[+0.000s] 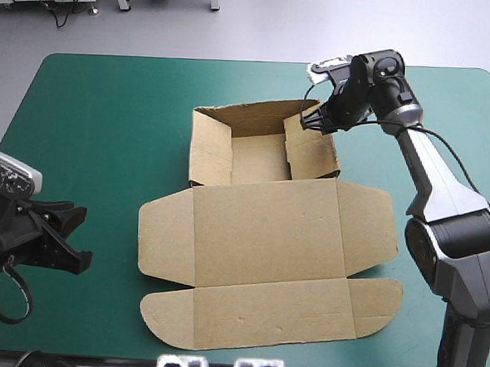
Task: Fold the box
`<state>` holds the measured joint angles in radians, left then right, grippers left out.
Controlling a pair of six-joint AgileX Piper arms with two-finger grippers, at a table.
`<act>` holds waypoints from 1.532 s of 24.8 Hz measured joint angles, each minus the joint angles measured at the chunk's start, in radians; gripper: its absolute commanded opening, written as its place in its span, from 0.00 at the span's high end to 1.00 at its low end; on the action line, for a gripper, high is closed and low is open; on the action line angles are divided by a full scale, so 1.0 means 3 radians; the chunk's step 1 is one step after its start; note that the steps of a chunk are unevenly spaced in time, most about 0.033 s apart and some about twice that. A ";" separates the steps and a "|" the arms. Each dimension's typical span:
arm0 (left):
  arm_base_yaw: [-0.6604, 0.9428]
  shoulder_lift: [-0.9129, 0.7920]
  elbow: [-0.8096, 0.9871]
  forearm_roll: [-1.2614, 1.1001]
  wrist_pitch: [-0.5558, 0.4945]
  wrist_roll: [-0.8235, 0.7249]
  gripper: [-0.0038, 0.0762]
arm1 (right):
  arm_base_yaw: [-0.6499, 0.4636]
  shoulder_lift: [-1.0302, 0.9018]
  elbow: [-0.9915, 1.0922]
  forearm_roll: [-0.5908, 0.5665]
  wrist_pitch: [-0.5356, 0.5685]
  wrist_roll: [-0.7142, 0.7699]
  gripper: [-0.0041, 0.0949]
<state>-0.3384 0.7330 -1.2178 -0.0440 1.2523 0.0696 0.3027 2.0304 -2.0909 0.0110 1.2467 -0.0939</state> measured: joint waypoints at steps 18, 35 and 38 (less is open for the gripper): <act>0.0000 -0.0083 0.0093 0.0601 -0.0003 0.0000 0.79 | -0.0145 0.0145 0.0017 0.0131 -0.0032 0.0008 0.98; 0.0000 -0.0083 0.0093 0.0601 -0.0003 0.0000 0.79 | -0.2045 -0.0445 0.0530 -0.0455 -0.0014 -0.0079 0.97; 0.0000 -0.0083 0.0093 0.0601 -0.0003 -0.0004 0.79 | -0.2061 -0.0369 0.0719 -0.0613 -0.0077 -0.0164 0.89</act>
<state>-0.3384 0.7080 -1.1900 0.1363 1.2516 0.0685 -0.3158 1.9198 -1.8753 -0.1729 1.2236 -0.1431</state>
